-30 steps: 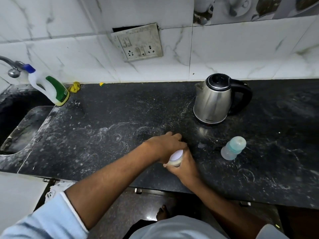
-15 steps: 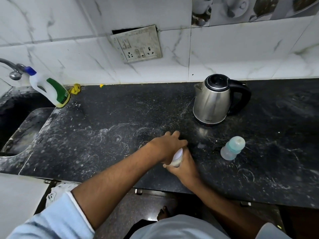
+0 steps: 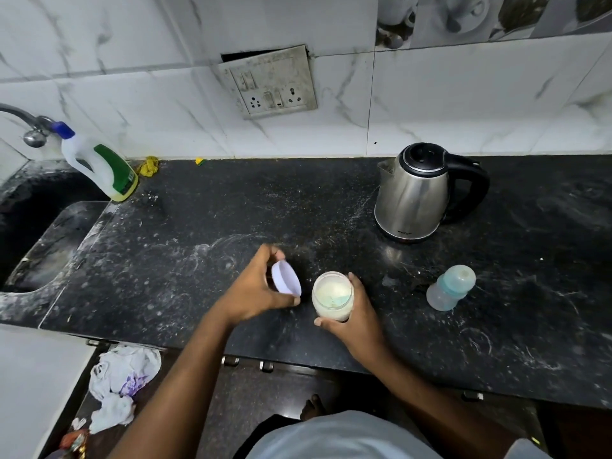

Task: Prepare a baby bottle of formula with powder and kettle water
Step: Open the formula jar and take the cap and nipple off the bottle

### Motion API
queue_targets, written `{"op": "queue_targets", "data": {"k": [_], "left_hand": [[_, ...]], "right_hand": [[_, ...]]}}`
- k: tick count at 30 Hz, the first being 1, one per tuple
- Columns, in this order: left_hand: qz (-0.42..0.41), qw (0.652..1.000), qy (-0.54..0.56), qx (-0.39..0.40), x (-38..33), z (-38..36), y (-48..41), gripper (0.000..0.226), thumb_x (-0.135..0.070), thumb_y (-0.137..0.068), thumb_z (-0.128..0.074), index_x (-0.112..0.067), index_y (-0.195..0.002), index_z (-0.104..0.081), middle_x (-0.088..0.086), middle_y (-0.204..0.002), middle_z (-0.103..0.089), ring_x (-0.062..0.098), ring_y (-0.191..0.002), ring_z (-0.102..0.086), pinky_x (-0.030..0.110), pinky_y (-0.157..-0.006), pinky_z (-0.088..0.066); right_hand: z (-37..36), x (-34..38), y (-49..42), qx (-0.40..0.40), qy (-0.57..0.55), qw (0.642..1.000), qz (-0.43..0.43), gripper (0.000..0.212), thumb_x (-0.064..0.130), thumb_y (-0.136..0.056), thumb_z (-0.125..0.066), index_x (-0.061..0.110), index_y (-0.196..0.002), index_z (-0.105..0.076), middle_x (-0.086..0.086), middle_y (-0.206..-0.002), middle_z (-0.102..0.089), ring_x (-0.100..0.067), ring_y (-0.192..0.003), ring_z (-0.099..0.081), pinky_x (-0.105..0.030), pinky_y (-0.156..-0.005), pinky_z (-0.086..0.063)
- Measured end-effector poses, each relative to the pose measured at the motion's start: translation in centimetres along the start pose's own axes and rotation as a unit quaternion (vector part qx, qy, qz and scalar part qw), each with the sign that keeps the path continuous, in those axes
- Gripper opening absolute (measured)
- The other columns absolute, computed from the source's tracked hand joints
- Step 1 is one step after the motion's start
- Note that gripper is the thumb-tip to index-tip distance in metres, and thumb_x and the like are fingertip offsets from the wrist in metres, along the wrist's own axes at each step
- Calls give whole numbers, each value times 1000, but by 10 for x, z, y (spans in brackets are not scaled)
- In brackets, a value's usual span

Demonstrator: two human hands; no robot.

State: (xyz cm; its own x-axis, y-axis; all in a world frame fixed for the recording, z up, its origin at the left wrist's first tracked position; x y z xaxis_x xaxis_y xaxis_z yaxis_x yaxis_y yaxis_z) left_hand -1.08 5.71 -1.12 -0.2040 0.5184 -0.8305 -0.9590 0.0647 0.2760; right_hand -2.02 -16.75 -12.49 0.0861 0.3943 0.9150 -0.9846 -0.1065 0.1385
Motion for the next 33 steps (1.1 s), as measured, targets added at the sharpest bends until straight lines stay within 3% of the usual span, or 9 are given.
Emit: {"op": "queue_targets", "data": {"k": [5, 7, 9, 14, 19, 23, 27, 30, 33], "left_hand": [[17, 997, 45, -53, 68, -24, 7, 123, -22, -62, -107, -46, -160, -37, -11, -138, -64, 10, -132, -59, 45, -122, -45], [15, 997, -11, -69, 81, -28, 3, 130, -44, -60, -104, -64, -160, -23, -30, -134, -65, 19, -137, -50, 50, -125, -34], [27, 994, -74, -75, 86, -28, 0, 133, -45, -62, -102, -73, -157, -12, -43, -132, -60, 17, -139, -39, 48, -121, -25], [42, 983, -178, -31, 89, -23, -5, 140, -40, -69, -100, -73, -155, 5, -19, -156, -55, 22, -157, -19, 42, -117, -6], [32, 979, -201, -18, 87, -23, -6, 143, -38, -71, -99, -57, -164, 8, -23, -160, -52, 24, -163, -12, 43, -121, -2], [24, 980, -195, -33, 82, -17, -1, 155, -43, -60, -104, -59, -164, 9, -15, -180, -16, 24, -167, -1, 54, -129, -3], [-72, 986, -100, -113, 44, -10, 19, 128, -58, -70, -92, -66, -162, -3, -20, -180, -8, 16, -167, -5, 51, -132, -13], [-167, 970, 10, -176, -12, -28, 42, 84, -54, -87, -75, -41, -162, -40, -23, -165, -43, 10, -155, -40, 27, -123, -35], [-231, 954, 48, -184, -65, -78, 48, 50, -39, -93, -74, -26, -141, -66, -15, -139, -70, 10, -130, -66, 26, -108, -50]], "right_hand": [[0, -1, 2, 18, -26, 999, 16, 133, 25, -64, -98, 26, -164, -11, 22, -164, -21, 9, -149, -22, -9, -118, -19], [4, 2, 4, 24, -27, 999, 27, 131, 23, -64, -97, 26, -163, -12, 26, -164, -17, 15, -148, -18, -8, -118, -17], [9, 6, 5, 28, -24, 999, 35, 127, 21, -65, -97, 23, -163, -16, 20, -166, -20, 11, -149, -21, -7, -117, -17], [15, 8, 7, 34, -9, 999, 41, 121, 23, -68, -96, 23, -163, -21, 21, -162, -27, 15, -145, -24, -5, -114, -20], [19, 7, 10, 28, -4, 999, 45, 117, 22, -69, -95, 22, -162, -24, 26, -160, -28, 17, -144, -25, -6, -115, -21], [29, 18, 16, 33, 4, 998, 61, 112, 25, -72, -94, 21, -161, -27, 27, -160, -27, 19, -144, -23, -4, -114, -19], [78, 50, 25, -44, 62, 987, 140, 65, 35, -89, -77, 18, -147, -52, 11, -146, -54, 2, -136, -47, -16, -113, -34], [143, 71, 26, -213, 167, 938, 217, 29, 27, -96, -62, 13, -120, -69, 2, -116, -69, -19, -108, -63, -44, -97, -47], [201, 67, 24, -312, 245, 911, 115, 22, 19, -96, -56, 17, -114, -68, -3, -114, -68, -29, -108, -56, -50, -93, -38]]}}
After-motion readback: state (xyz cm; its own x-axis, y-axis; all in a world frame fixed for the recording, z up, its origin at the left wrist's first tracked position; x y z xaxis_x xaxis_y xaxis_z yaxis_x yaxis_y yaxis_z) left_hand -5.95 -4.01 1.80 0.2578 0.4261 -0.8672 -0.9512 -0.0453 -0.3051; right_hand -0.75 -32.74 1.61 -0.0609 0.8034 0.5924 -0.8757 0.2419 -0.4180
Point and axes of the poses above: each hand's wrist, its own y-axis away from the middle knuckle, its own z-axis out of the back of the hand, x = y × z, the point moved 3 cm from there along -y, towards the middle knuckle
